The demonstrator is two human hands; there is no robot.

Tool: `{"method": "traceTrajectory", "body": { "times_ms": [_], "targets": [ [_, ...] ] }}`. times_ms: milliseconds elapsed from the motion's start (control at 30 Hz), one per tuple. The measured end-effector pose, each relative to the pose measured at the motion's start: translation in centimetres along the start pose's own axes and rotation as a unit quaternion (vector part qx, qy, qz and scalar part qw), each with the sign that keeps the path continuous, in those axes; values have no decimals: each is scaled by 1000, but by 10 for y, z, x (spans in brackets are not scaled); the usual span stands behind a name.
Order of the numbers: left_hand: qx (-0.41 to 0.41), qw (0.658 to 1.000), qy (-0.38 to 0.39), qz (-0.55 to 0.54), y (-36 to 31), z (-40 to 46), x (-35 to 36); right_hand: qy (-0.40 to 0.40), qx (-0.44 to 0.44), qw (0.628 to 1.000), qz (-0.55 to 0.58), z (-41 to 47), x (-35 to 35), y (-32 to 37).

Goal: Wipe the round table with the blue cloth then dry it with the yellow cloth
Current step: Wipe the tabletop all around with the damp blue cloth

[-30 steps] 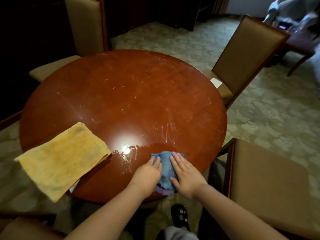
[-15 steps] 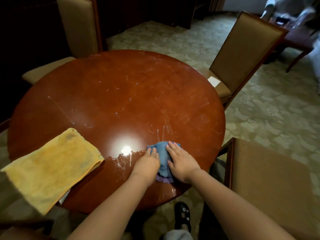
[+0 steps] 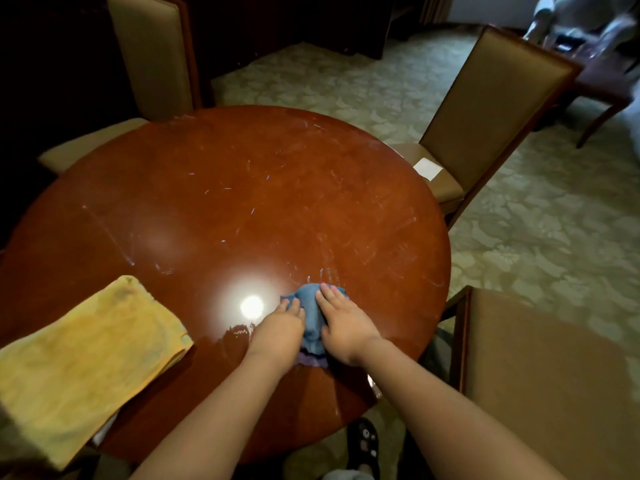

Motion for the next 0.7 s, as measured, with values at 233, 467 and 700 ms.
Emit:
{"method": "traceTrajectory", "body": {
  "times_ms": [233,467,700],
  "targets": [
    [9,1000,10,-2,5,5,5,-8,-50,999,-7,-13,7,-11],
    [-55,995,-25,-74,20,43,-16,6,-17,1000,22,51,-18,-22],
    [-14,998,-28,-47,-4,20,-2,-5,-46,999,25,-3,-9,-21]
  ]
}}
Point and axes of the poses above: each hand's wrist, its own z-axis towards the middle knuckle, its own x-axis out of the palm, y = z × x, the point moved 8 cm from there along z, towards the middle knuckle, and after that the axes turned 8 degrees about -z, right-handed, at the moved point
